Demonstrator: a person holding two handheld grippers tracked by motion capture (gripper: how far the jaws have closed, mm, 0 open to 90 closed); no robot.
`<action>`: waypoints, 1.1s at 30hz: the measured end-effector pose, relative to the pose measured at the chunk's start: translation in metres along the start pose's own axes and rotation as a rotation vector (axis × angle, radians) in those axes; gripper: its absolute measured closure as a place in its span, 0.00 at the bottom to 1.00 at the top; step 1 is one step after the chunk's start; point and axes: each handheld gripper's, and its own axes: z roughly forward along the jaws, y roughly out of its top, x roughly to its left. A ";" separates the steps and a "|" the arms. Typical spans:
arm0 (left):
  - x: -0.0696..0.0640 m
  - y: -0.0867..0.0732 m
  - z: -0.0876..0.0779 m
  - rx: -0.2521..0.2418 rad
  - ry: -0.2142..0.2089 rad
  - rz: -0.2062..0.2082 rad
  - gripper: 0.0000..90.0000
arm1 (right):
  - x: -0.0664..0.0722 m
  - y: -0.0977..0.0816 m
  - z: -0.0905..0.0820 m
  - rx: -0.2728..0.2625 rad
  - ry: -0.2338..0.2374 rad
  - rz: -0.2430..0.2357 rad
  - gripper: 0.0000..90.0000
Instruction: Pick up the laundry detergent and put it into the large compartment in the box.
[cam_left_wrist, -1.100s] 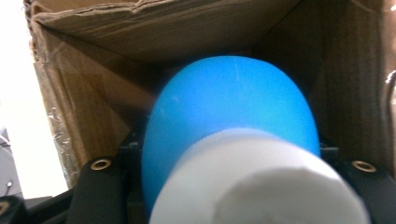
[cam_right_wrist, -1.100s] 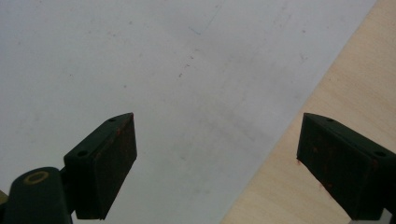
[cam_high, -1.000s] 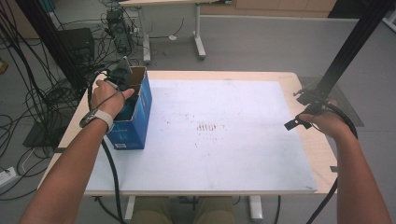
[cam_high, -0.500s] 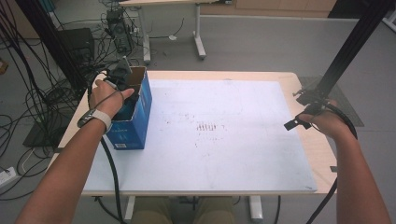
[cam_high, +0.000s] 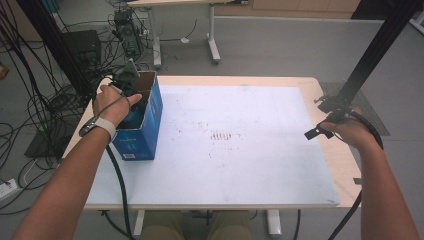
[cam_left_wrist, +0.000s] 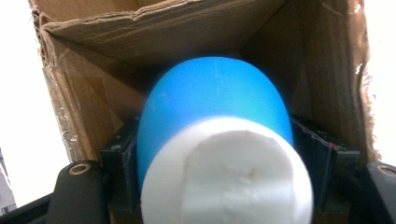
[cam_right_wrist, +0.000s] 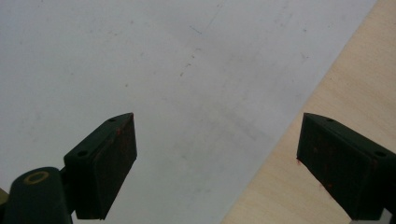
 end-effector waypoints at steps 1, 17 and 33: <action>0.000 -0.001 -0.001 -0.003 0.000 0.000 0.31 | 0.000 0.000 0.000 -0.001 -0.001 0.000 0.13; -0.008 -0.008 -0.008 -0.034 0.028 0.031 0.30 | 0.002 -0.004 -0.004 -0.007 -0.003 0.001 0.13; -0.012 -0.015 -0.026 -0.048 0.038 0.066 0.19 | 0.006 -0.005 -0.008 -0.014 -0.005 -0.002 0.13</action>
